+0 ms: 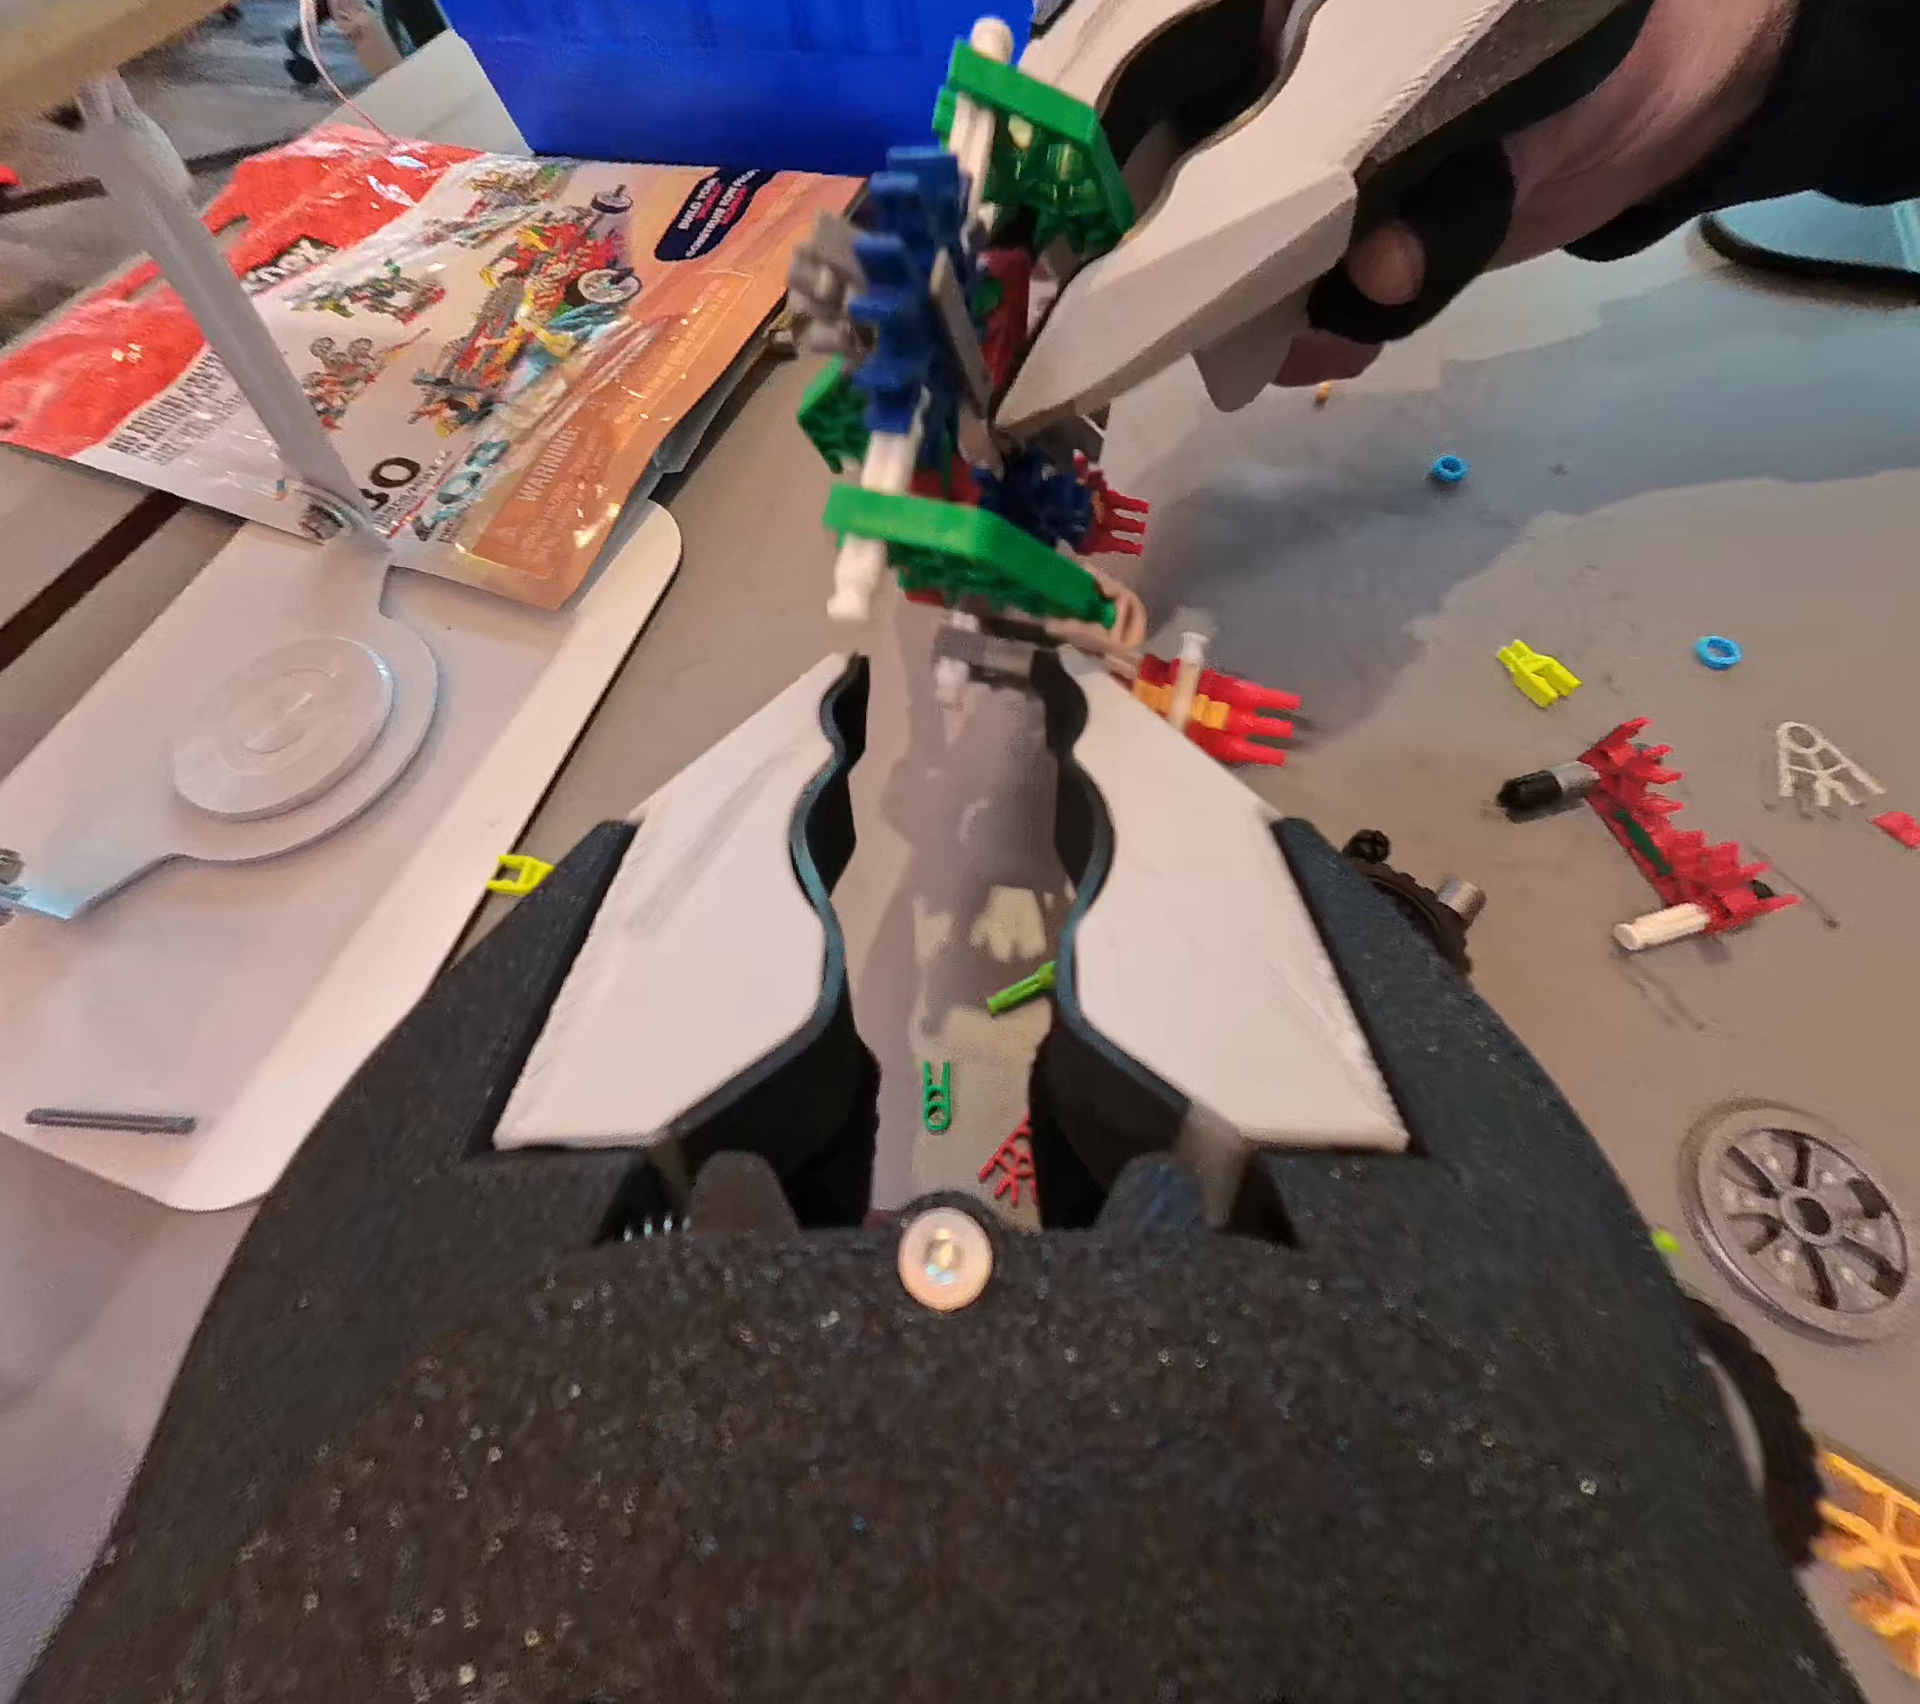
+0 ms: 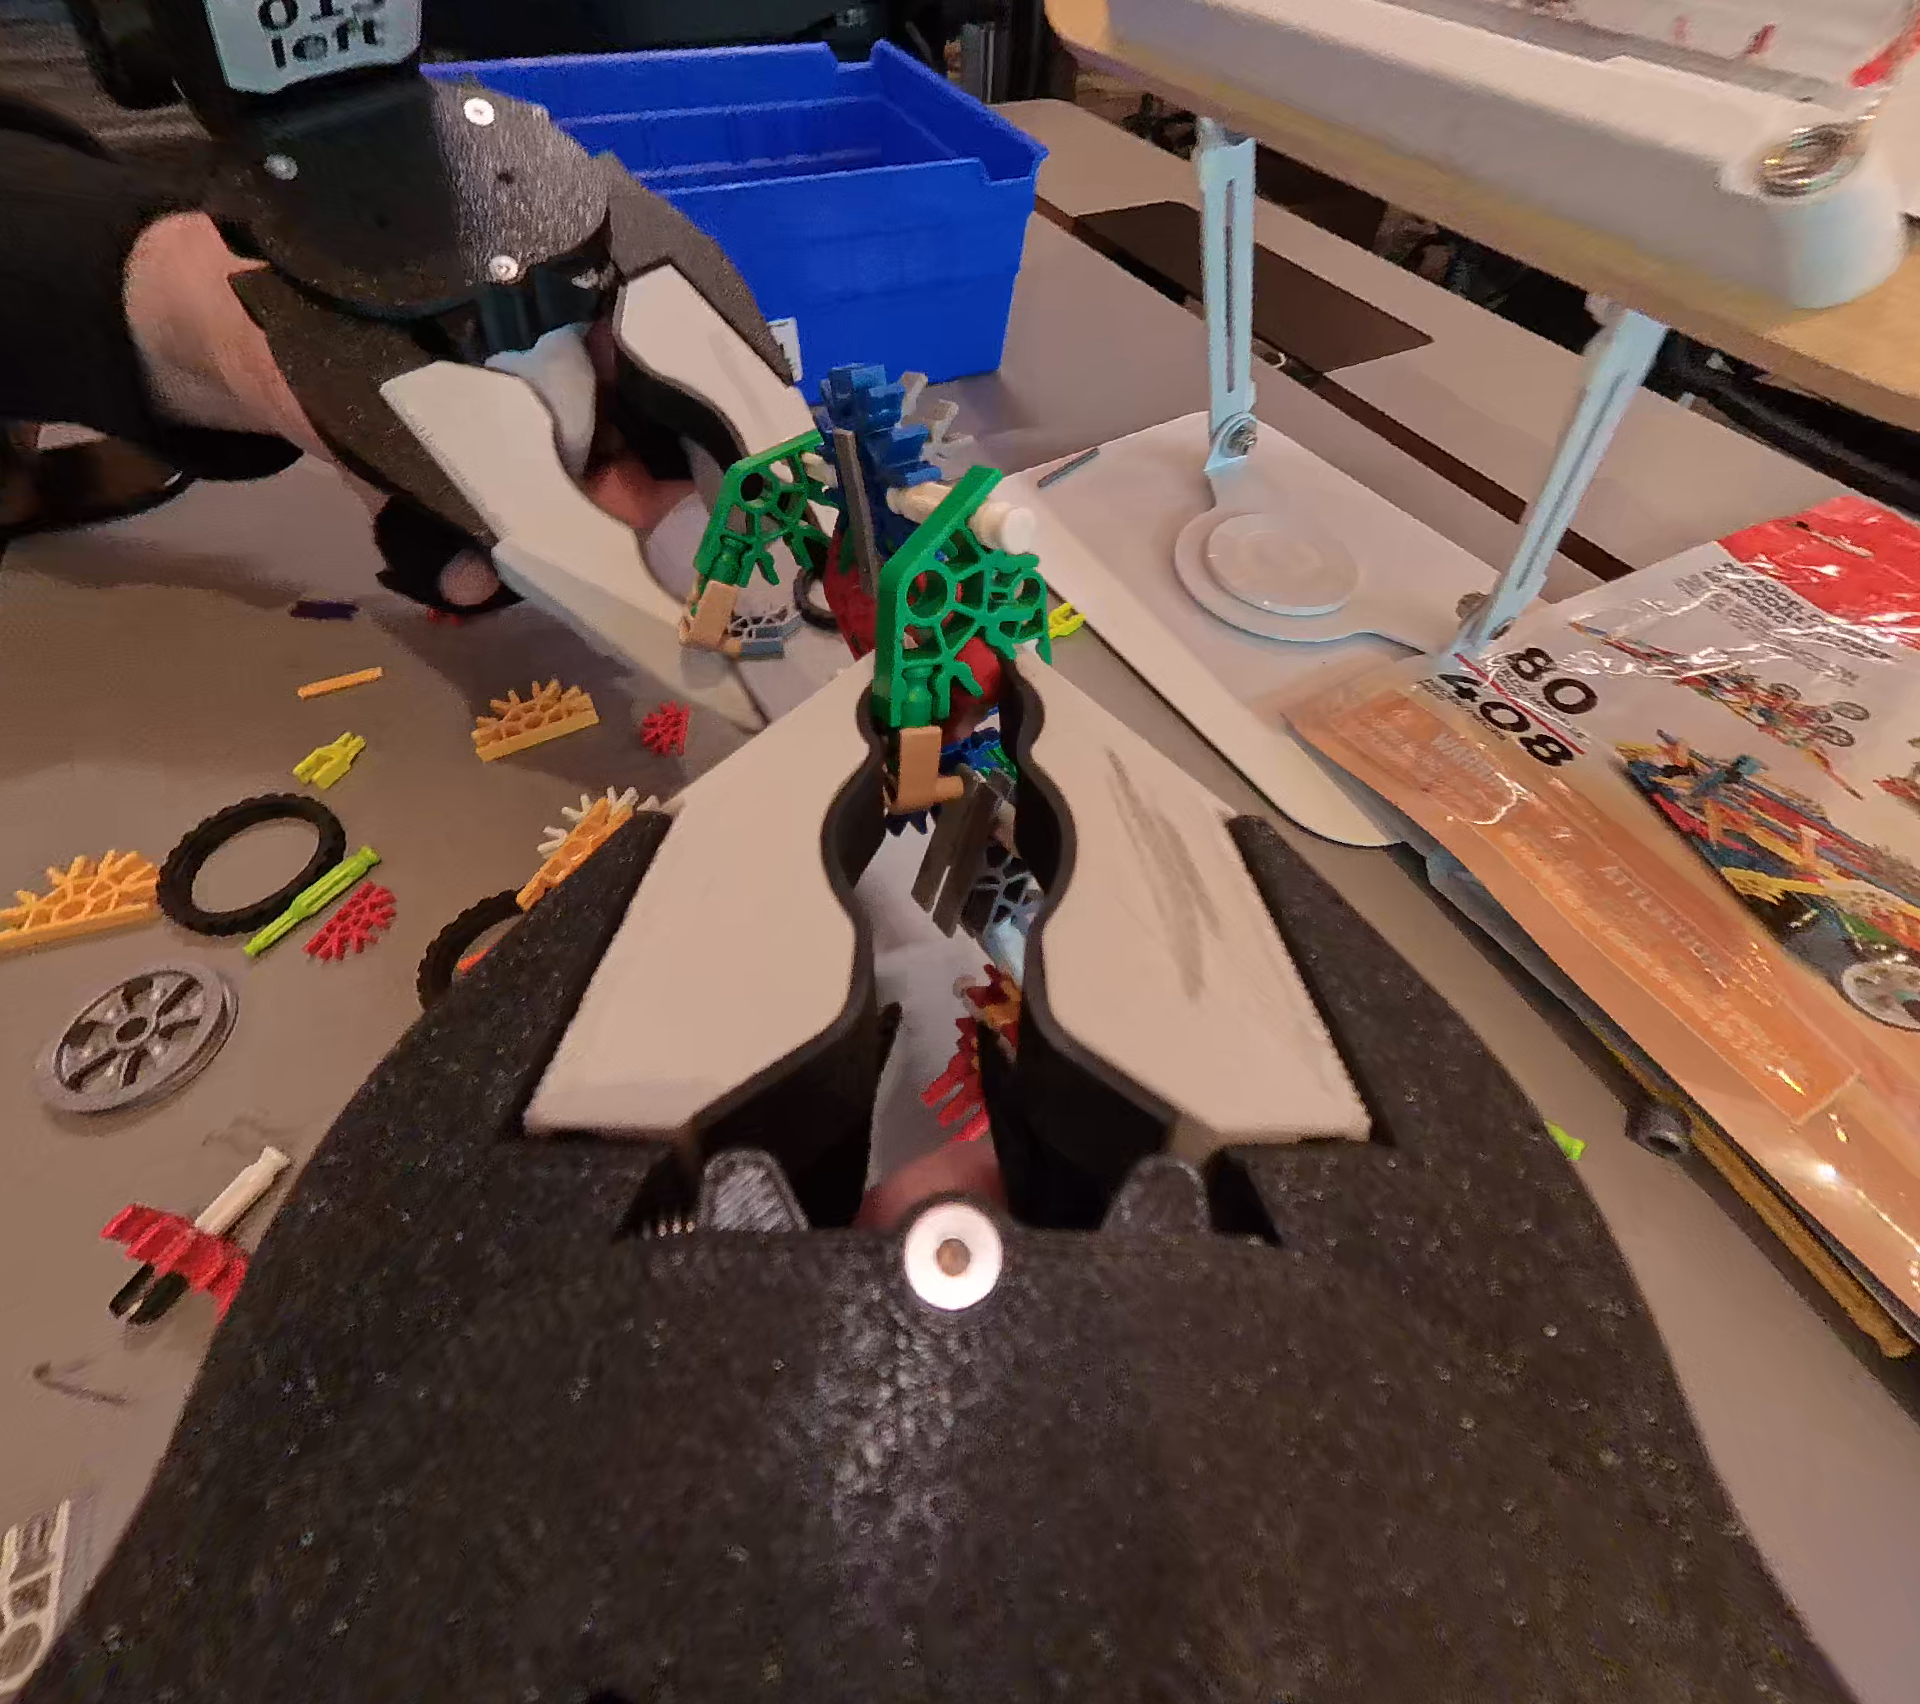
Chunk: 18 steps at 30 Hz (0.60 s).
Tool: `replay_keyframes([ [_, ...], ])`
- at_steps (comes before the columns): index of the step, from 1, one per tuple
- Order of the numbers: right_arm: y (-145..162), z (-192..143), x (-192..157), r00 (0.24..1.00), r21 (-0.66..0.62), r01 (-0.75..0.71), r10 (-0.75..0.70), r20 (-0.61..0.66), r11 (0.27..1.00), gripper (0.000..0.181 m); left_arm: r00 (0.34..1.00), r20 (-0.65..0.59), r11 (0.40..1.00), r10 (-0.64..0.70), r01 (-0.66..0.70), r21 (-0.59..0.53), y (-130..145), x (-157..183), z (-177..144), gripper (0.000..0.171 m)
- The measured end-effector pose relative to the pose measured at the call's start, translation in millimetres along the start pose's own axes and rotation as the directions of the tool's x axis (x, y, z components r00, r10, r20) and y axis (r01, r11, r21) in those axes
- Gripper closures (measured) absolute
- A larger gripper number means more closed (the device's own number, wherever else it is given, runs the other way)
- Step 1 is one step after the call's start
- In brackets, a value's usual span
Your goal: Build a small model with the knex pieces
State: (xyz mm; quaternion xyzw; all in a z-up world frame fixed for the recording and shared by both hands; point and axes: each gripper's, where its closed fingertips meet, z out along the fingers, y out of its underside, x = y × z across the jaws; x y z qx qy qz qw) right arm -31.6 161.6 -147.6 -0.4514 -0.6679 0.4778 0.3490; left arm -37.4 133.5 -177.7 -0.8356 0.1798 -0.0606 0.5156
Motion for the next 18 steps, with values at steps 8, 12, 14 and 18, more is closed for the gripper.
replay_keyframes([
  [8,-17,-7,4,0.997,0.083,-0.082,0.08,0.02,0.993,0.165,0.99,-0.095,0.994,-0.102,0.106,0.034,-3,4,-1,0.116],
  [12,-16,-3,-5,0.997,0.084,-0.071,0.067,0.041,0.994,0.164,0.986,-0.122,0.992,-0.115,0.12,0.037,-5,10,0,0.126],
  [14,-16,-1,-9,0.997,0.083,-0.071,0.067,0.05,0.994,0.164,0.987,-0.124,0.994,-0.1,0.104,0.03,-2,12,1,0.133],
  [18,-13,0,-9,0.996,0.064,-0.07,0.066,0.06,0.996,0.164,0.988,-0.128,0.996,-0.085,0.088,0.022,2,16,5,0.142],
])
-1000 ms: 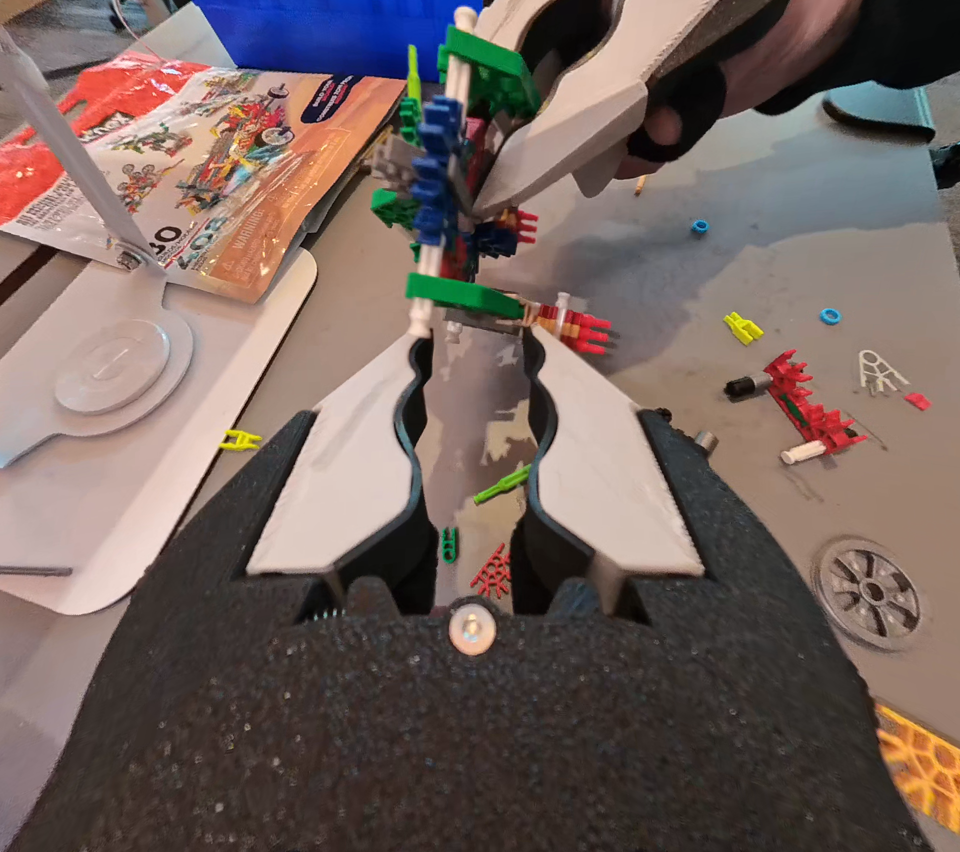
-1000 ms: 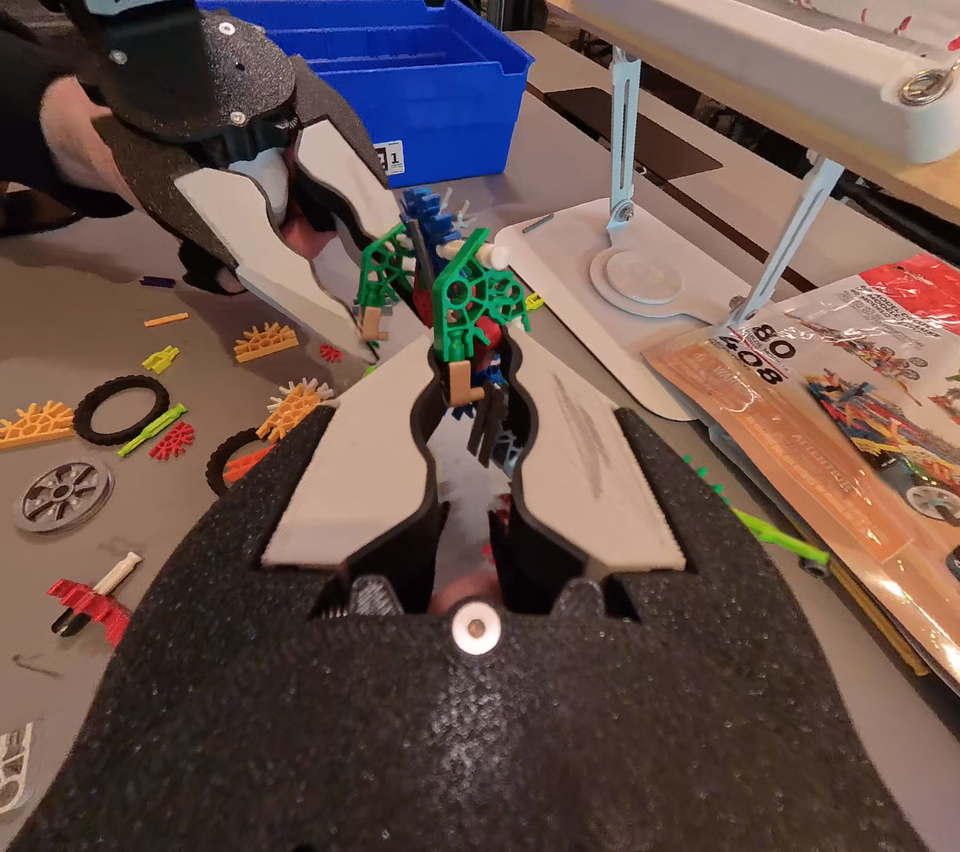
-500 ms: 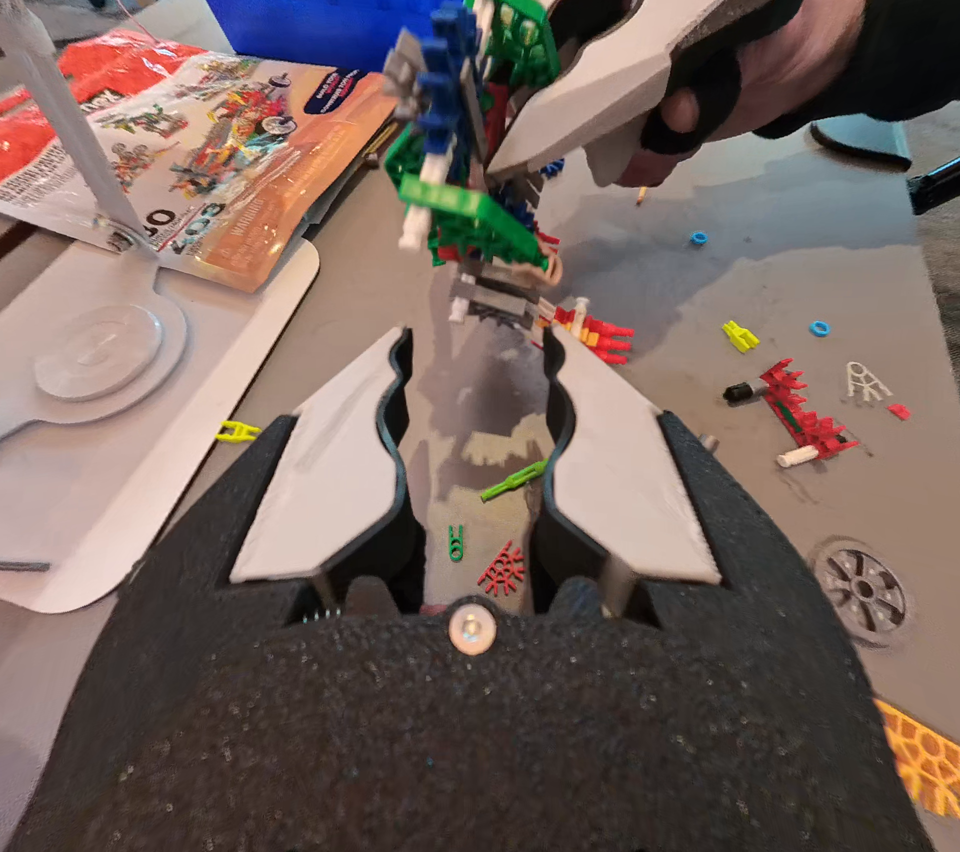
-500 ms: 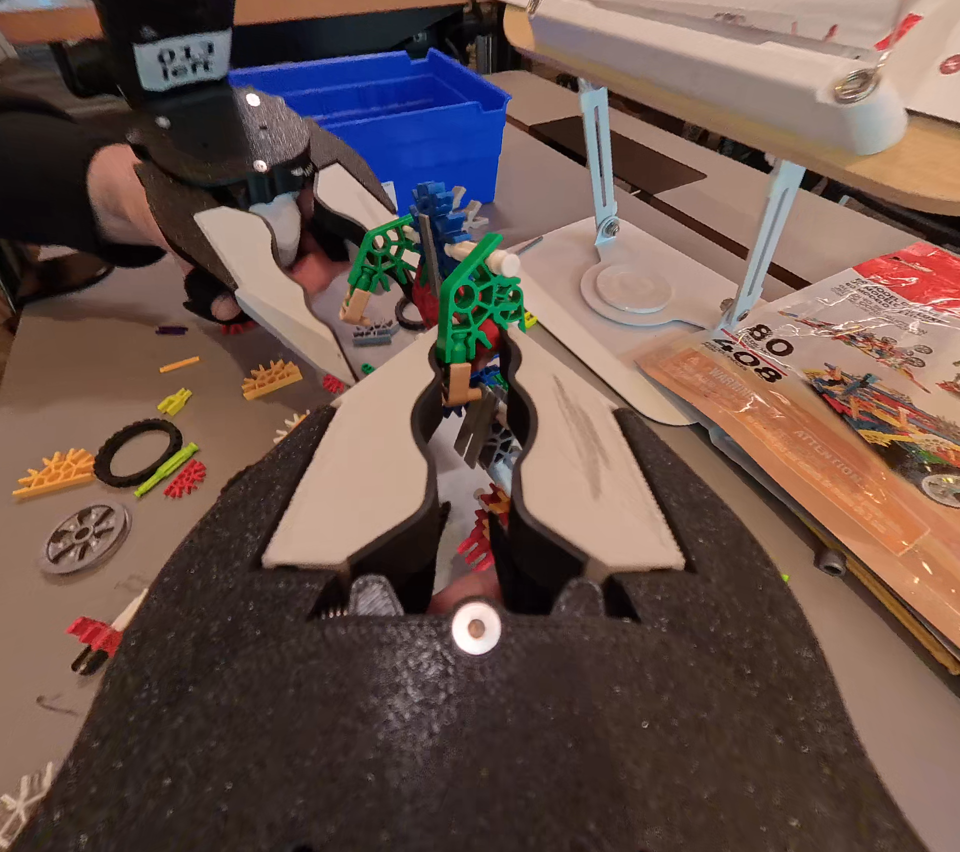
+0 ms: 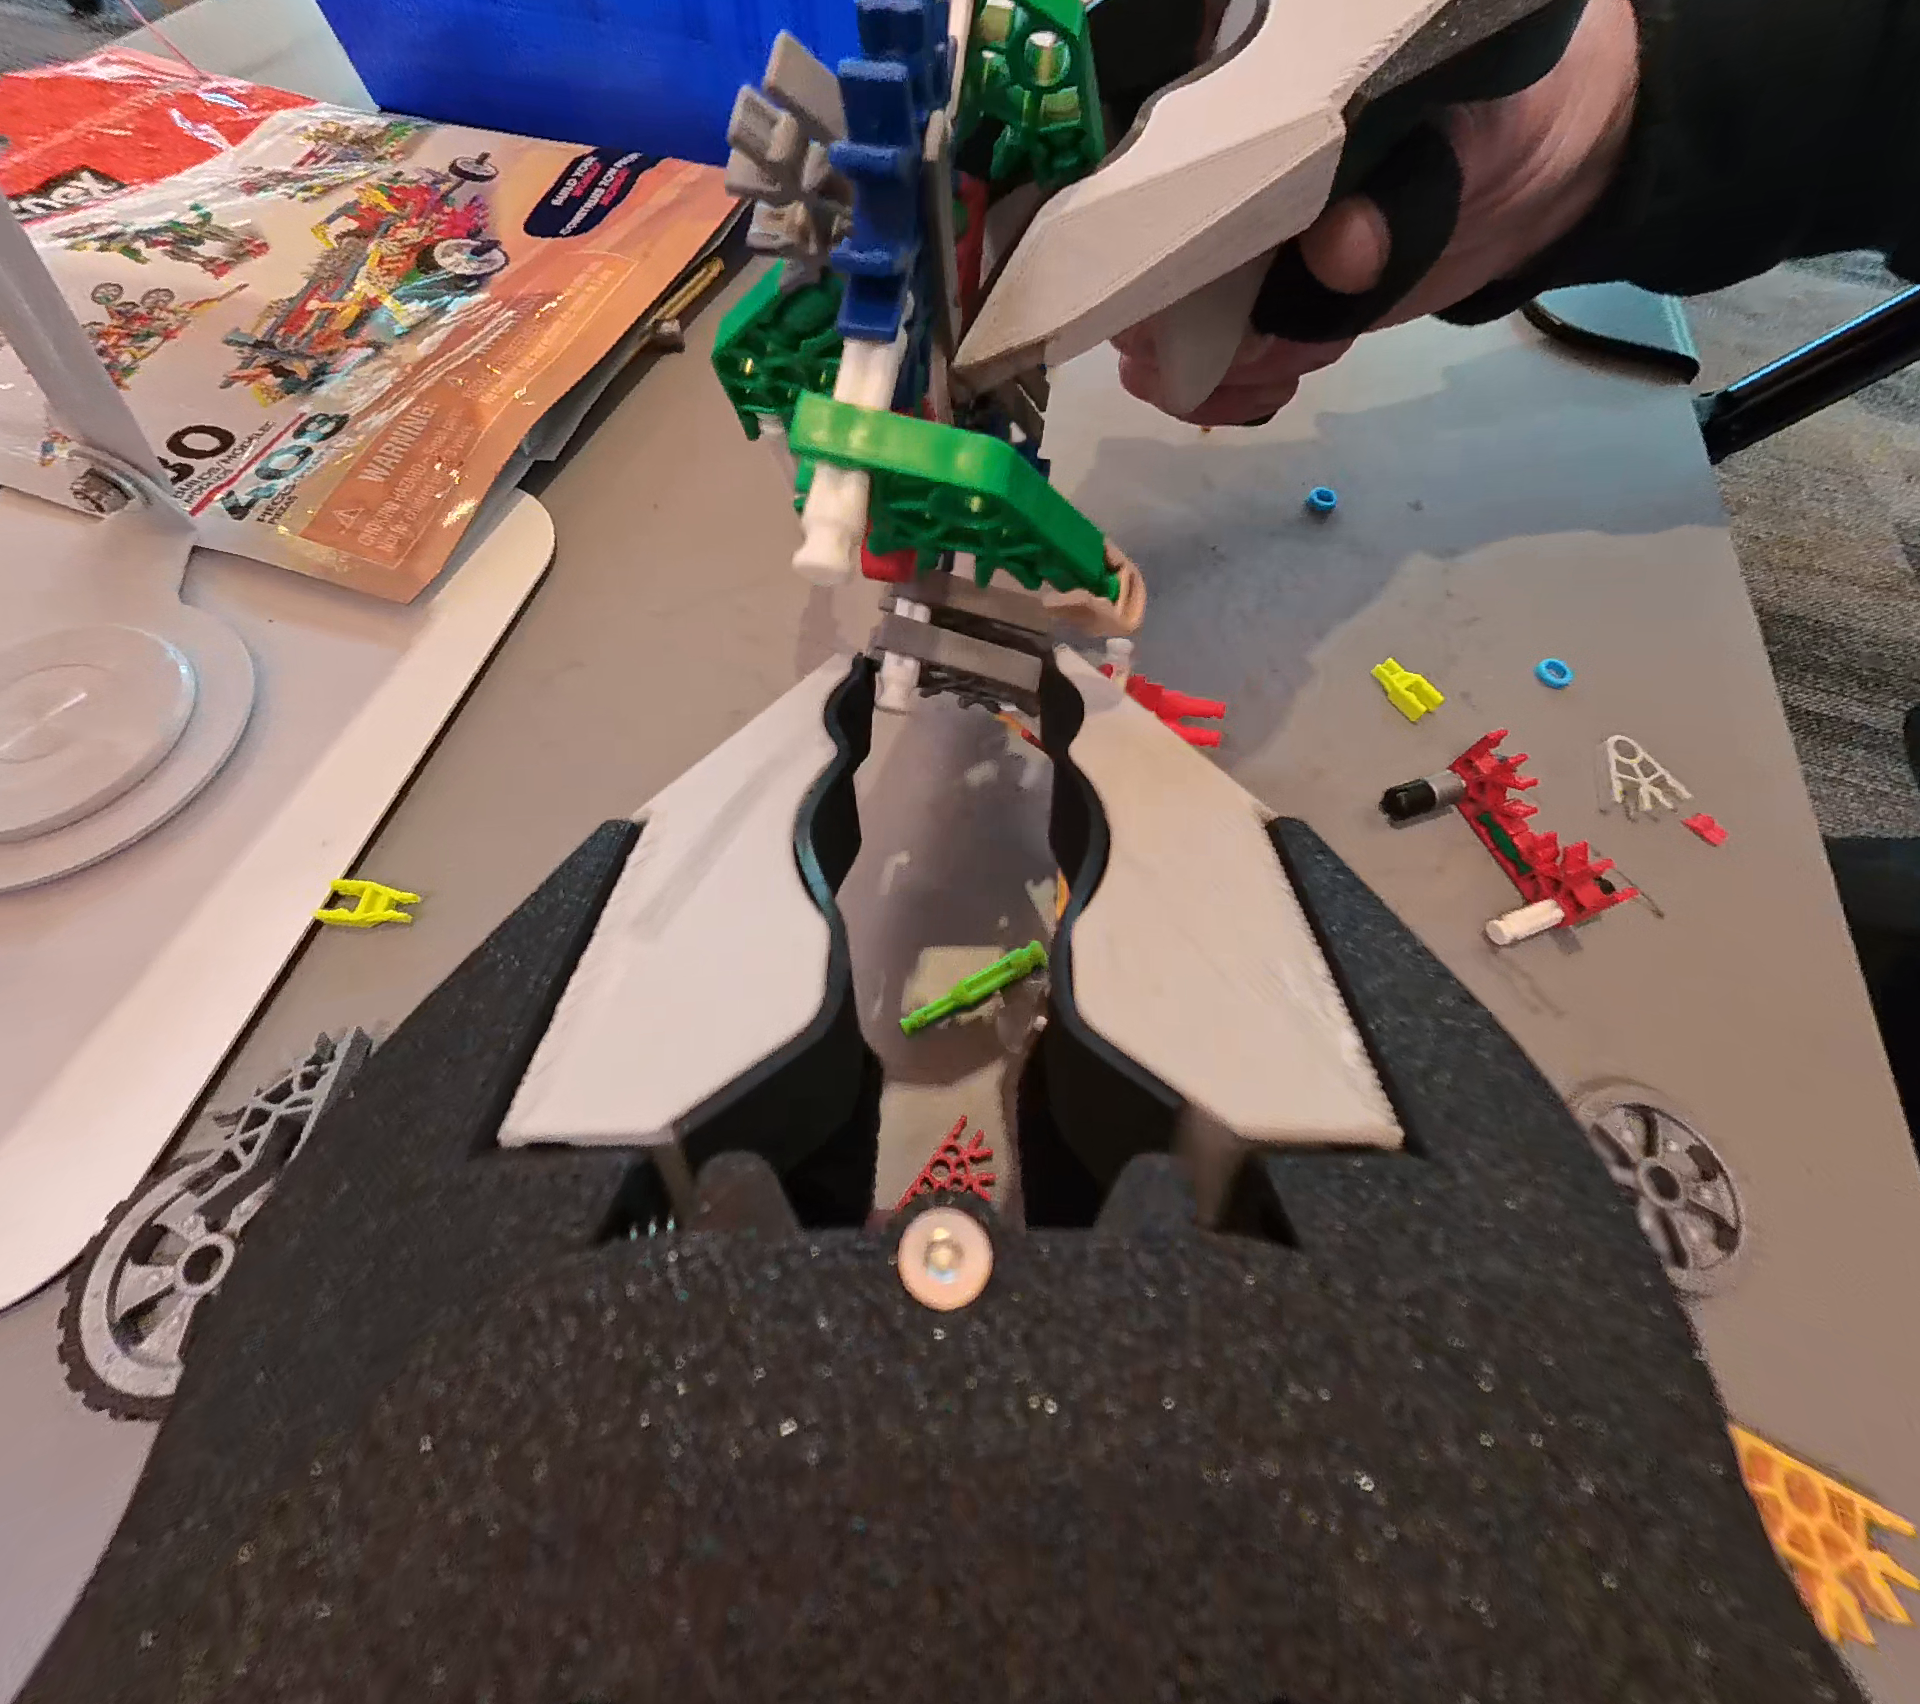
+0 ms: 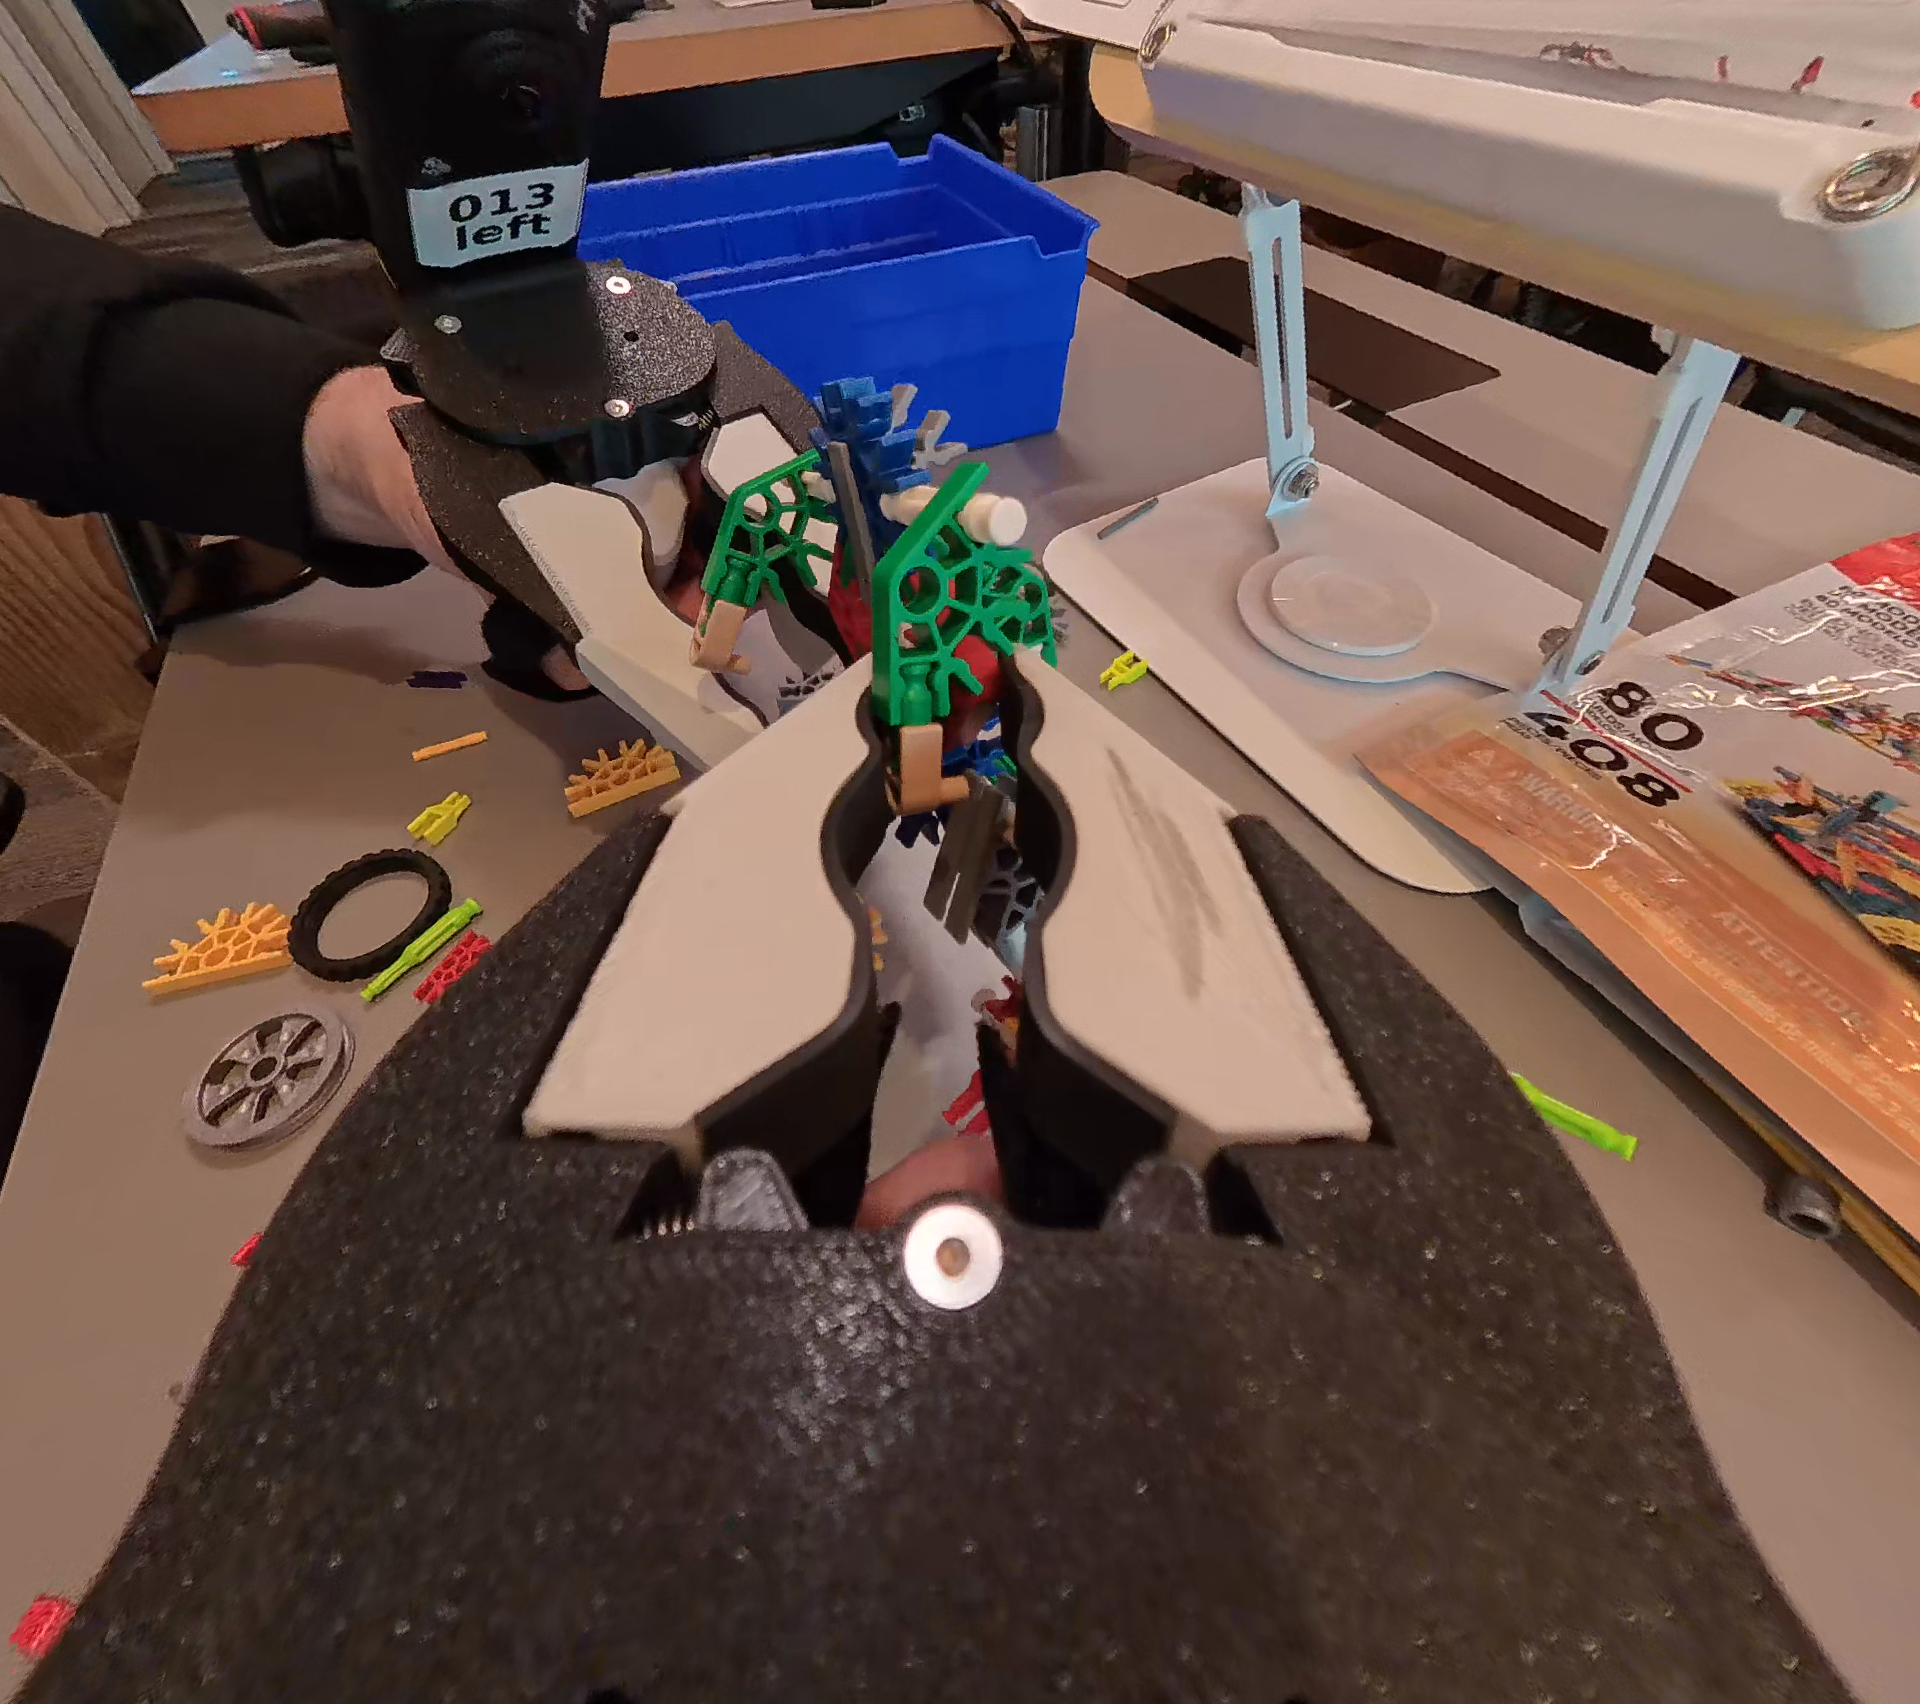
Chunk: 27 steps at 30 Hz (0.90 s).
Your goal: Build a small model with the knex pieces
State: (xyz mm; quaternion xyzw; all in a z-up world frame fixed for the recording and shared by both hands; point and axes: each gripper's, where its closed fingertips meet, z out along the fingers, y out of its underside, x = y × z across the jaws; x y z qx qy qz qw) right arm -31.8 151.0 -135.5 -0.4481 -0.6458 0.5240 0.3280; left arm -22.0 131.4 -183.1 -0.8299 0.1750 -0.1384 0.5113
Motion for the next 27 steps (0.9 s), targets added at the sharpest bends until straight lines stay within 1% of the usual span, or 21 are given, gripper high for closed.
replay_keyframes([
  [2,4,0,1,1.0,-0.018,-0.022,0.023,0.016,1.0,0.163,1.0,-0.003,1.0,0.007,-0.007,-0.007,2,-1,1,0.142],
  [6,16,-1,5,0.998,-0.088,-0.046,0.049,0.031,0.995,0.161,0.997,0.041,0.998,0.059,-0.057,-0.04,7,-9,2,0.143],
  [10,24,-4,9,0.998,-0.152,-0.047,0.053,0.039,0.987,0.157,0.978,0.108,0.979,0.179,-0.166,-0.116,16,-18,6,0.143],
  [11,25,-6,10,0.998,-0.161,-0.041,0.048,0.039,0.986,0.154,0.974,0.115,0.976,0.196,-0.182,-0.121,17,-20,6,0.143],
  [13,27,-9,11,0.998,-0.186,-0.036,0.046,0.049,0.982,0.14,0.979,0.106,0.98,0.173,-0.161,-0.119,17,-21,6,0.143],
  [14,31,-10,14,0.998,-0.211,-0.031,0.041,0.044,0.977,0.134,0.979,0.108,0.98,0.172,-0.16,-0.116,17,-23,5,0.143],
  [15,36,-12,18,0.999,-0.242,-0.021,0.03,0.036,0.97,0.132,0.978,0.114,0.979,0.177,-0.164,-0.118,17,-26,4,0.143],
  [17,50,-16,29,1.0,-0.31,0.021,-0.019,0.009,0.951,0.132,0.978,0.113,0.98,0.173,-0.16,-0.117,17,-29,3,0.143],
  [19,61,-18,35,0.999,-0.346,0.041,-0.041,0.006,0.937,0.132,0.979,0.102,0.979,0.178,-0.166,-0.115,17,-29,2,0.143],
  [25,77,-9,33,0.999,-0.388,0.05,-0.049,0.012,0.92,0.135,0.977,0.086,0.975,0.196,-0.185,-0.121,17,-27,7,0.143],
  [27,89,-3,29,0.999,-0.421,0.036,-0.032,0.018,0.906,0.139,0.971,0.087,0.969,0.221,-0.209,-0.128,17,-27,9,0.143],
])
